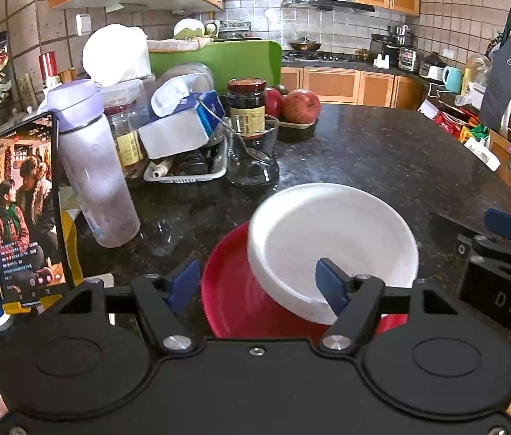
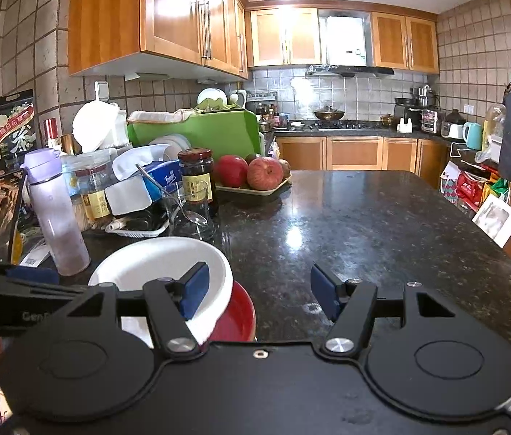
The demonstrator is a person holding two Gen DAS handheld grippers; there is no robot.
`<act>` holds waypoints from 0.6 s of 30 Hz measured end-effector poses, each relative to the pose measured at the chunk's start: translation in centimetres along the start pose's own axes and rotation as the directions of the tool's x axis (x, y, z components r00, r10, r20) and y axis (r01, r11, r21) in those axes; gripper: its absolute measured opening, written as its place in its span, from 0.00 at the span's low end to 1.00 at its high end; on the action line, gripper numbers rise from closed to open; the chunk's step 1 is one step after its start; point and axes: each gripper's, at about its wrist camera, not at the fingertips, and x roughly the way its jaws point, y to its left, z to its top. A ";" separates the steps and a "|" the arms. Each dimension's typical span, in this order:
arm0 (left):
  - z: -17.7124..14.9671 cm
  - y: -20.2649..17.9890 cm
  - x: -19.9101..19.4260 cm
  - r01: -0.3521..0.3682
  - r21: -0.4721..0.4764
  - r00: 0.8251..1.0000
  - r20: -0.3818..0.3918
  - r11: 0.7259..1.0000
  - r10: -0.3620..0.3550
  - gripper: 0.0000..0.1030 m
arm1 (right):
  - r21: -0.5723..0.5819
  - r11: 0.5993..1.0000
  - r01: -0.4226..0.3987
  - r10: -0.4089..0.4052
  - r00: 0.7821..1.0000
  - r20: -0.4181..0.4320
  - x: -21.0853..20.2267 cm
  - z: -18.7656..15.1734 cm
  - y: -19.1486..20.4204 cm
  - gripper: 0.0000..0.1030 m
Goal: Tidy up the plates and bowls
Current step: 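Lower the white bowls onto the red plate and open the left tool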
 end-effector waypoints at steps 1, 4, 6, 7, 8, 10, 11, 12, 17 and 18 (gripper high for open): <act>-0.1 -0.1 -0.1 -0.001 0.000 1.000 -0.001 1.000 0.001 0.71 | 0.002 1.000 -0.001 0.001 1.000 0.000 -0.2 -0.1 -0.2 0.63; -0.3 -0.6 -0.3 -0.014 -0.007 1.000 -0.009 1.000 0.014 0.71 | 0.012 1.000 -0.007 0.007 1.000 -0.008 -1.0 -0.6 -0.7 0.63; -0.4 -0.8 -0.3 -0.020 -0.012 1.000 -0.021 1.000 0.019 0.71 | 0.019 1.000 -0.014 0.014 1.000 -0.017 -1.4 -0.9 -1.0 0.63; -0.5 -0.9 -0.4 -0.025 -0.015 0.999 -0.026 1.000 0.025 0.71 | 0.019 1.000 -0.016 0.017 1.000 -0.021 -1.6 -1.0 -1.0 0.63; -0.6 -1.0 -0.4 -0.031 -0.019 0.999 -0.030 0.999 0.031 0.71 | 0.016 1.000 -0.022 0.022 0.999 -0.025 -1.8 -1.1 -1.1 0.63; -0.8 -1.2 -0.7 -0.042 -0.025 0.998 -0.036 0.999 0.041 0.71 | 0.009 1.000 -0.028 0.028 0.999 -0.030 -2.3 -1.4 -1.1 0.63; -0.9 -1.3 -0.8 -0.047 -0.027 0.998 -0.040 0.999 0.046 0.71 | 0.008 0.999 -0.031 0.031 0.999 -0.032 -2.6 -1.6 -1.1 0.63; -1.1 -1.4 -1.0 -0.053 -0.028 0.998 -0.043 0.998 0.052 0.71 | 0.009 0.999 -0.033 0.033 0.999 -0.034 -3.0 -1.7 -1.2 0.63; -1.7 -1.7 -2.1 -0.082 -0.035 0.995 -0.054 0.996 0.080 0.71 | 0.026 0.999 -0.040 0.042 0.997 -0.058 -4.4 -2.3 -1.5 0.63; -1.8 -1.7 -2.3 -0.089 -0.036 0.995 -0.058 0.995 0.087 0.71 | 0.029 0.999 -0.042 0.043 0.997 -0.061 -4.7 -2.4 -1.5 0.63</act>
